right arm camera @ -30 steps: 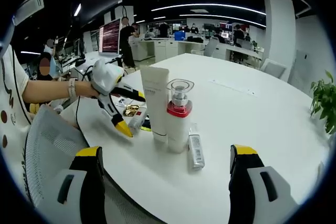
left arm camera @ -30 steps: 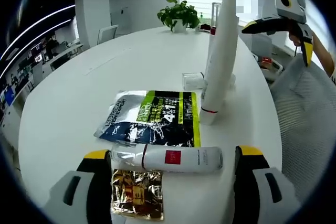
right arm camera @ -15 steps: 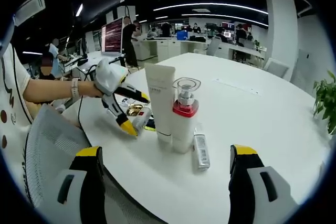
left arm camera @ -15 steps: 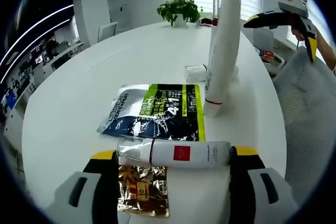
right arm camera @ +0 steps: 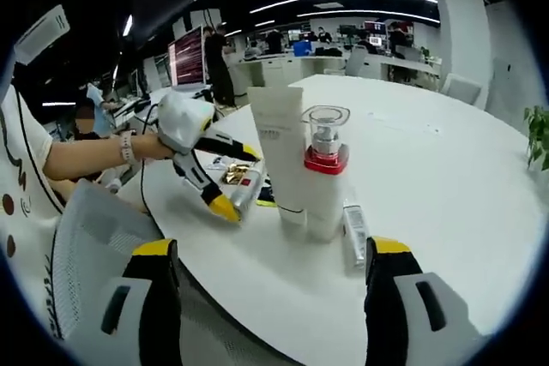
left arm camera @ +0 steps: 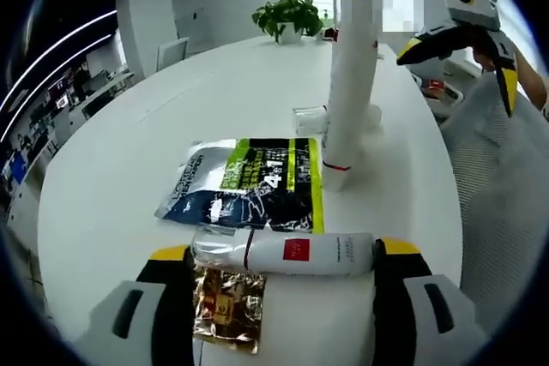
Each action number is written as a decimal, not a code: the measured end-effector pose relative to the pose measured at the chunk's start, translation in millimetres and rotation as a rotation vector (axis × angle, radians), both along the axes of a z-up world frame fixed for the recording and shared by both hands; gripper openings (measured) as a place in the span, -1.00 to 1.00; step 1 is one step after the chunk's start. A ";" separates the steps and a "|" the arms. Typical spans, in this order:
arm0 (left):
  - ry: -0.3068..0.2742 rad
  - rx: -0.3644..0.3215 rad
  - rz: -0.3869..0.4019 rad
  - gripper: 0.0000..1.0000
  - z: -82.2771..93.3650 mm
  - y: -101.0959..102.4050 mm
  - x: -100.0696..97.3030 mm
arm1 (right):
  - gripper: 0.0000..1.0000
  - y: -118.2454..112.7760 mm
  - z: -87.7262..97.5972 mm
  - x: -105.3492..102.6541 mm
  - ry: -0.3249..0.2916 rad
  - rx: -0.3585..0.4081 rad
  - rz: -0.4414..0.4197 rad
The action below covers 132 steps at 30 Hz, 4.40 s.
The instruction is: Arrange the skincare products in the storage area until every visible bottle or jar stands upright without overlapping.
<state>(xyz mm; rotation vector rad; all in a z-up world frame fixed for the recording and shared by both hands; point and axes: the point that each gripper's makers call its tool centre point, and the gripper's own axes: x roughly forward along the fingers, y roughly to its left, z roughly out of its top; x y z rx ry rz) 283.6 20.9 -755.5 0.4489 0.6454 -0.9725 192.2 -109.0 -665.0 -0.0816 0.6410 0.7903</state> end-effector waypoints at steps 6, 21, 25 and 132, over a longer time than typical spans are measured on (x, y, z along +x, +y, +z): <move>-0.010 -0.009 -0.009 0.70 5.2 -5.4 -8.9 | 0.37 15.8 -8.9 -2.2 0.048 0.004 0.041; -0.059 -0.018 -0.079 0.70 15.4 -22.5 -33.3 | -0.19 38.9 -20.7 -4.7 0.181 0.057 0.043; -0.079 -0.012 -0.104 0.70 21.8 -25.3 -37.4 | -0.26 36.0 -25.7 -0.6 0.198 0.035 0.001; 0.417 -0.679 0.098 -0.60 101.8 -72.3 -68.0 | -0.53 87.7 -14.4 -4.4 0.192 0.266 0.093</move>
